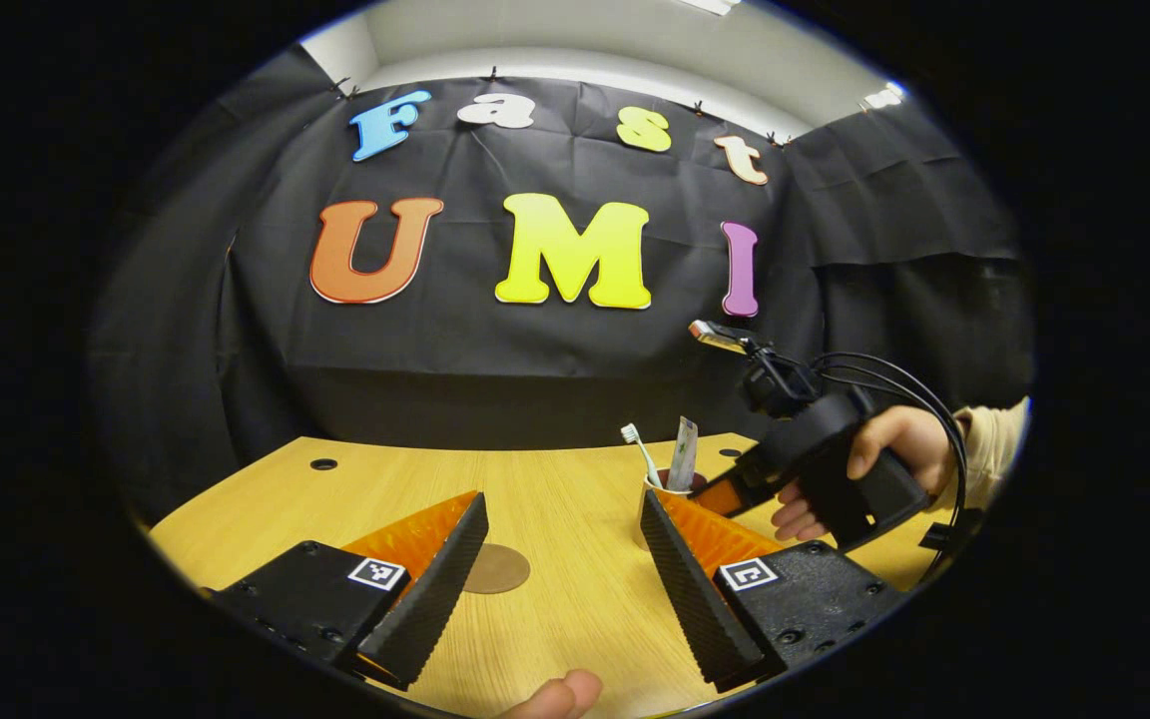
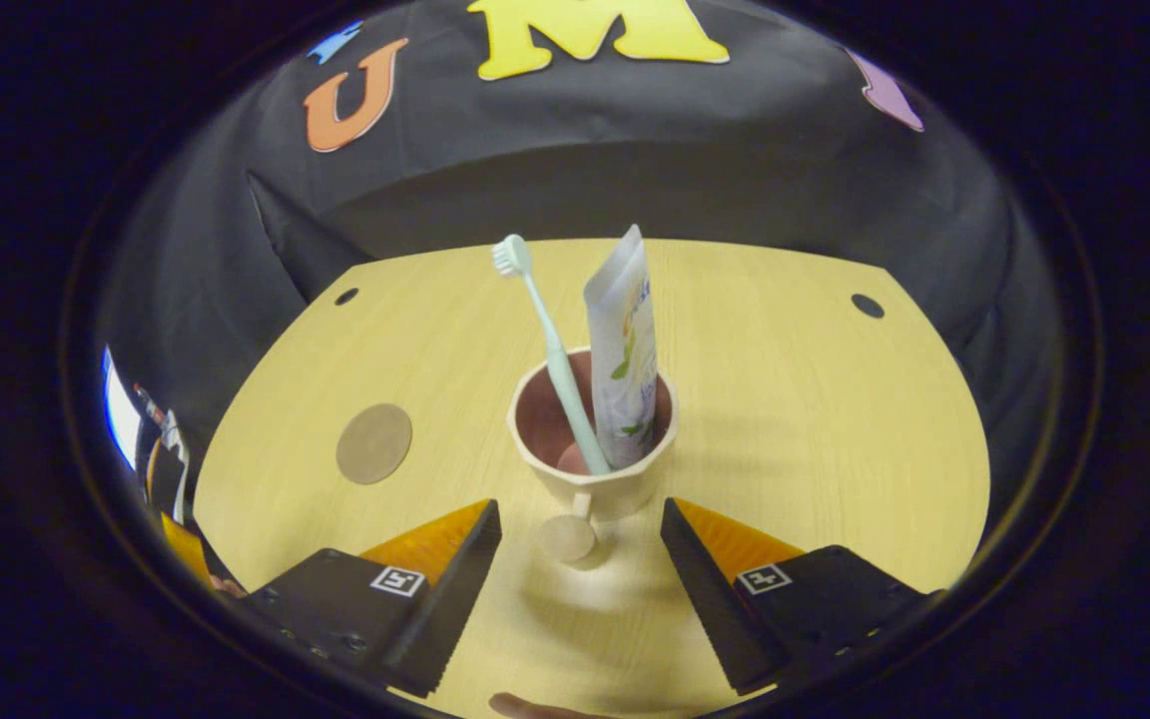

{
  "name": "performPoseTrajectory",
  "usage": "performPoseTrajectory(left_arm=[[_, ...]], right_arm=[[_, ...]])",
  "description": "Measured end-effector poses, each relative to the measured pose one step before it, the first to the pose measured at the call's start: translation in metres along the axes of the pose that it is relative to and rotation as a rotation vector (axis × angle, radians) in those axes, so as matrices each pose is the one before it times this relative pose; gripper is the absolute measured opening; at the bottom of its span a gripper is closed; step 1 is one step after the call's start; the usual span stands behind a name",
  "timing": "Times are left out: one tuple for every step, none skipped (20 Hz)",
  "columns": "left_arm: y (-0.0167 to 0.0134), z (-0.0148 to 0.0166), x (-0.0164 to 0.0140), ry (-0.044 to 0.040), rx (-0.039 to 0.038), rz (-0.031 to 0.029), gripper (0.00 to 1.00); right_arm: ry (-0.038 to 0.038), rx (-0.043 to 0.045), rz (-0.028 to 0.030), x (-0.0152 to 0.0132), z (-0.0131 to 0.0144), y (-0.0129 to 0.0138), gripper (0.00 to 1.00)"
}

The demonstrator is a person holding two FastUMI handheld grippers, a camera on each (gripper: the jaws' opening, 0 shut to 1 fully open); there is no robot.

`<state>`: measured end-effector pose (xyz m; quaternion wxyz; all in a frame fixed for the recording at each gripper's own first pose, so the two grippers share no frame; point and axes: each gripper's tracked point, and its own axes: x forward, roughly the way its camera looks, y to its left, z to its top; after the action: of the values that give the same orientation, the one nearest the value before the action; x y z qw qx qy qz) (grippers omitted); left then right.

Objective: Put the toothbrush and toothpaste on the desktop into the cup, then pick up the cup and place it on the coaster on the desktop.

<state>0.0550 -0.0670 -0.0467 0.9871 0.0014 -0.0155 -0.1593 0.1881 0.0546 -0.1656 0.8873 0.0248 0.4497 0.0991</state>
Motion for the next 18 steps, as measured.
performPoseTrajectory(left_arm=[[-0.00175,0.00054,-0.00296,-0.01144,0.01441,-0.00197,0.98],[-0.00154,0.00171,-0.00276,-0.01250,0.01049,-0.00501,0.98],[-0.00194,-0.00060,-0.00089,-0.00648,0.00088,-0.00571,0.98],[-0.00168,-0.00233,-0.00082,0.00612,-0.00845,-0.00740,0.98],[-0.00234,-0.00284,-0.00100,0.00404,-0.01024,-0.01170,0.98],[-0.00120,-0.00078,-0.00108,0.00570,-0.00772,-0.00442,0.98],[0.00175,-0.00185,-0.00120,0.00503,-0.00069,0.00470,0.98],[0.00270,-0.00033,-0.00077,0.00290,0.00246,0.00618,0.98],[0.00186,-0.00005,-0.00081,-0.00369,-0.00098,0.00468,0.98],[0.00234,0.00026,-0.00040,-0.00336,-0.00581,0.00187,0.98],[0.00167,0.00104,-0.00191,-0.00828,-0.01075,0.00128,0.98],[0.00111,0.00062,-0.00143,-0.00767,-0.00959,0.00058,0.98],[0.00010,0.00003,-0.00069,-0.00210,-0.01008,-0.00261,0.98],[-0.00006,-0.00229,-0.00002,0.00434,-0.00732,-0.00369,0.98],[0.00148,-0.00336,-0.00188,0.00502,-0.00324,-0.00045,0.98],[0.00160,-0.00133,-0.00012,0.00710,-0.00024,0.00221,0.98],[0.00291,-0.00172,0.00000,0.00338,0.00141,0.00503,0.98],[0.00330,-0.00074,-0.00082,0.00211,-0.00137,0.00538,0.98]], right_arm=[[0.03726,0.01888,-0.01549,0.00282,0.00044,-0.00214,0.96],[0.02582,0.02052,-0.01290,0.00309,0.00321,-0.00015,0.96],[0.02571,0.00856,-0.01453,0.00202,0.00296,-0.00049,0.96],[0.01715,-0.00095,-0.00550,0.00202,0.00289,0.00187,0.95],[0.01447,-0.01596,-0.01057,0.00380,-0.00057,0.00032,0.96],[0.02809,-0.02400,-0.02557,0.00427,-0.00155,-0.00195,0.95],[0.02188,-0.01554,-0.01791,0.00324,-0.00181,-0.00100,0.95],[0.03425,-0.01098,-0.00947,0.00352,-0.00413,0.00178,0.96],[0.02905,-0.00440,0.00030,0.00290,-0.00318,0.00142,0.96],[0.02510,-0.00158,-0.01268,0.00160,-0.00280,-0.00196,0.95],[0.00499,-0.00154,-0.01750,0.00023,0.00112,-0.00194,0.94],[-0.00722,-0.00926,-0.01728,0.00187,0.00381,-0.00312,0.93],[0.00185,-0.00472,-0.00883,0.00034,0.00175,-0.00131,0.91],[0.00074,0.00522,-0.00329,0.00056,0.00283,-0.00116,0.87],[0.00075,0.00911,-0.00394,0.00012,0.00268,-0.00075,0.87],[0.00017,-0.00011,0.00281,0.00162,0.00115,0.00125,0.87],[-0.00230,-0.00848,-0.01437,-0.00216,0.00109,-0.00296,0.85],[0.00164,-0.00266,-0.00323,0.00028,0.00027,0.00065,0.81]])
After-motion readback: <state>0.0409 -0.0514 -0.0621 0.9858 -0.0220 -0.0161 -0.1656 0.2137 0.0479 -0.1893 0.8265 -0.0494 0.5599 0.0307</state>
